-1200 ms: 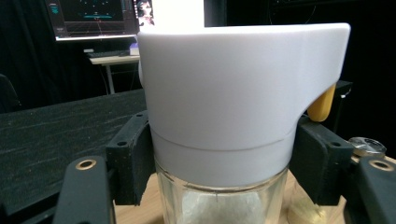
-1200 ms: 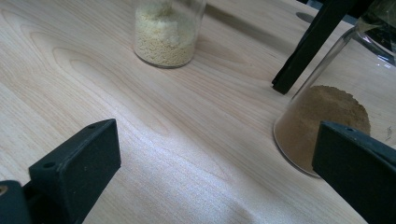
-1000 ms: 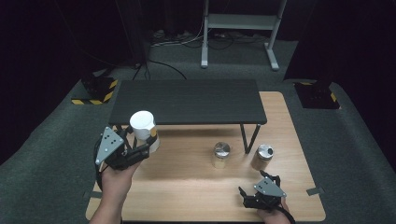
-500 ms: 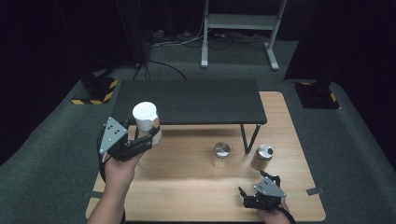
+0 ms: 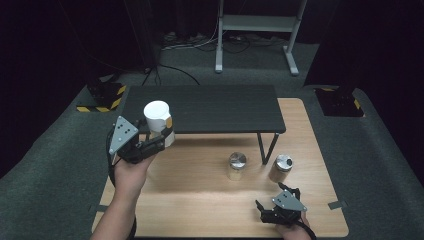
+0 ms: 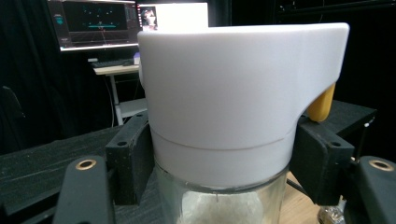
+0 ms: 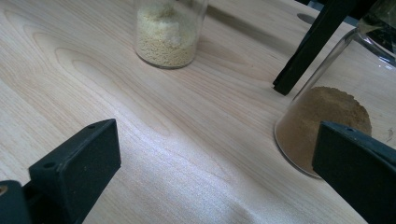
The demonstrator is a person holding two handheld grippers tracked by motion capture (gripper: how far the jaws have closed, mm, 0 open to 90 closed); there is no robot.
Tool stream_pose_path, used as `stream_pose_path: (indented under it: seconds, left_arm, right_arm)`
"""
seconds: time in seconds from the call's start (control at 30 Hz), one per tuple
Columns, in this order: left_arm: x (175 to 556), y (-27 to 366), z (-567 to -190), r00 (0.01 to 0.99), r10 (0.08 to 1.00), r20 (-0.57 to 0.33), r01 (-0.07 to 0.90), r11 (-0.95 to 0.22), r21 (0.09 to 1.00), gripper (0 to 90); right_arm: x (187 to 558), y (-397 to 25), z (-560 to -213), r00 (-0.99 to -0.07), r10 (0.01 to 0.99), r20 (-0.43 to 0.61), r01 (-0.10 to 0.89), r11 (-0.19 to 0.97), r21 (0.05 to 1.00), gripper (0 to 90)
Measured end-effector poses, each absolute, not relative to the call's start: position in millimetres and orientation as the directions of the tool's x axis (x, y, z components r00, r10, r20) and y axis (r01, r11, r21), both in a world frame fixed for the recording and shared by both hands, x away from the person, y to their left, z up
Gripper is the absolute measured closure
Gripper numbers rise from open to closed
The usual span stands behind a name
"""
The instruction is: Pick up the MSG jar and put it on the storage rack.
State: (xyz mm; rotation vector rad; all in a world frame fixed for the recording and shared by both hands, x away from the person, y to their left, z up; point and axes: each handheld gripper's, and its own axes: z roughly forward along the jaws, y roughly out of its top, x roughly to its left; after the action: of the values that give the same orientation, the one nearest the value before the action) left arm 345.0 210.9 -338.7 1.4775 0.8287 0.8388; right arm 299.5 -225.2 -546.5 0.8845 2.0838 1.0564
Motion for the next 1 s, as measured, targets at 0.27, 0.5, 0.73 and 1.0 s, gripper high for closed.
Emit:
stream_pose_path:
  seconds: [0.27,0.5,0.73,1.0]
  left_arm:
    - [353,211,-333,0.477,0.878,0.044,0.022,-0.062,0.998,30.5]
    - [361,209,-329,0.467,0.883,0.049,0.021,-0.067,0.998,30.5]
    - [369,209,-327,0.459,0.887,0.046,0.02,-0.062,0.998,30.5]
    - [378,210,-326,0.45,0.892,0.044,0.019,-0.059,0.998,30.5]
  right_arm:
    - [300,-226,-546,-0.574,0.787,-0.227,0.281,0.449,0.848,0.2]
    - [300,-227,-546,-0.573,0.788,-0.224,0.28,0.445,0.851,0.1]
    - [300,-227,-546,-0.574,0.788,-0.222,0.279,0.443,0.852,0.1]
    - [300,-227,-546,-0.575,0.789,-0.219,0.28,0.441,0.853,0.1]
